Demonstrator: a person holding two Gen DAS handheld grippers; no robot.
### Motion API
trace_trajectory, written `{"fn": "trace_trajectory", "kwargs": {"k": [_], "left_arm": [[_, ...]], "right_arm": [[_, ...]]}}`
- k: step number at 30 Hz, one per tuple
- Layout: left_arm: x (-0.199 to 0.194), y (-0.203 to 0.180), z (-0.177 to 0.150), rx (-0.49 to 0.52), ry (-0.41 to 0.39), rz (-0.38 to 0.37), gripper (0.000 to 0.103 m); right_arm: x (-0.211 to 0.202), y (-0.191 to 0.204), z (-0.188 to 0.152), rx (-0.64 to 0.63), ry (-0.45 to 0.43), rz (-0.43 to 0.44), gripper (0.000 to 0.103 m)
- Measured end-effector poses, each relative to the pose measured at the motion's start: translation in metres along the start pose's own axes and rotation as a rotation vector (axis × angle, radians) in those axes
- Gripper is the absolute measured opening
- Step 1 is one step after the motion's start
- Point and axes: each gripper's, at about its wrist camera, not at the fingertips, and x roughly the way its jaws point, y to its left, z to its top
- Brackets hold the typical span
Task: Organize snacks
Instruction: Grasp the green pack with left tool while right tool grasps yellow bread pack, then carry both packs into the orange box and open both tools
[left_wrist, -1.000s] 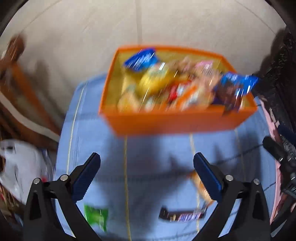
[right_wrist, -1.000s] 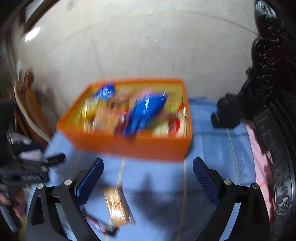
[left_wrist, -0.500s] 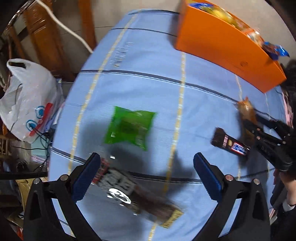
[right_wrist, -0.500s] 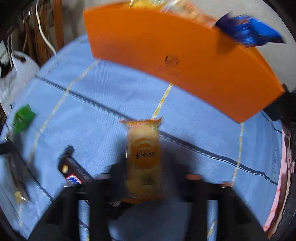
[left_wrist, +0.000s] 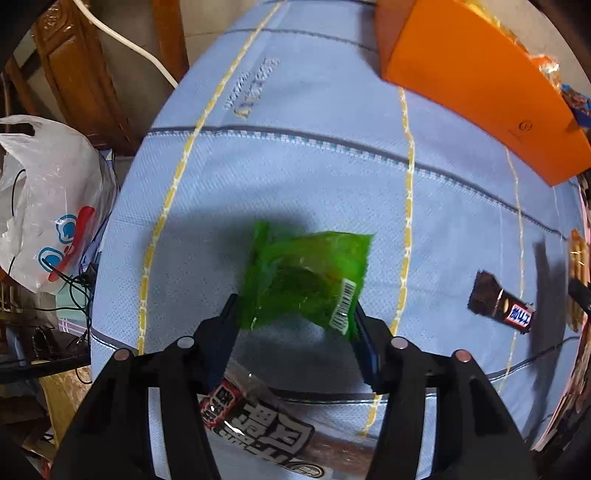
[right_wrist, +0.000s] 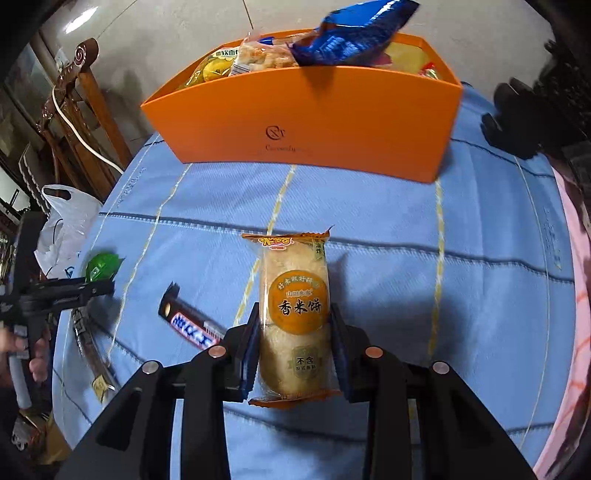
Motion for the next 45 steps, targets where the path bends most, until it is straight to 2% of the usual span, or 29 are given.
{"fn": "trace_trajectory", "kwargs": {"k": [4,8,12,13,16,18,30,36,40,45], "left_arm": [[0.004,0.003,0.003,0.006,0.004,-0.014,0.055],[0.008,0.002,0.005,0.027,0.013,-0.011,0.055],[0.007,0.001,0.008,0.012,0.016,-0.018,0.062],[0.007,0.001,0.009,0.013,0.013,-0.018,0.059],[0.008,0.0,0.01,0.018,0.009,-0.003,0.032],[0.006,0.001,0.01,0.019,0.016,0.005,0.028],[-0.062,-0.015,0.003,0.034,-0.128,-0.053,0.028],[-0.108,-0.048,0.034,0.107,-0.229,-0.116,0.028],[-0.13,-0.085,0.073,0.176,-0.283,-0.134,0.028],[-0.143,-0.13,0.138,0.222,-0.327,-0.155,0.028]], "right_arm": [[-0.014,-0.004,-0.012,0.006,0.007,0.012,0.034],[-0.01,0.01,-0.013,-0.016,0.011,0.026,0.034],[-0.014,0.021,-0.01,-0.039,0.005,0.03,0.034],[-0.015,0.023,-0.011,-0.043,0.006,0.029,0.034],[-0.019,0.027,-0.012,-0.051,0.005,0.03,0.034],[-0.022,0.027,-0.013,-0.052,0.001,0.031,0.034],[-0.041,0.03,-0.005,-0.055,-0.045,0.053,0.034],[-0.07,0.021,0.032,-0.052,-0.141,0.069,0.034],[-0.09,0.011,0.075,-0.047,-0.233,0.06,0.034],[-0.099,-0.002,0.141,-0.046,-0.332,0.024,0.034]]}}
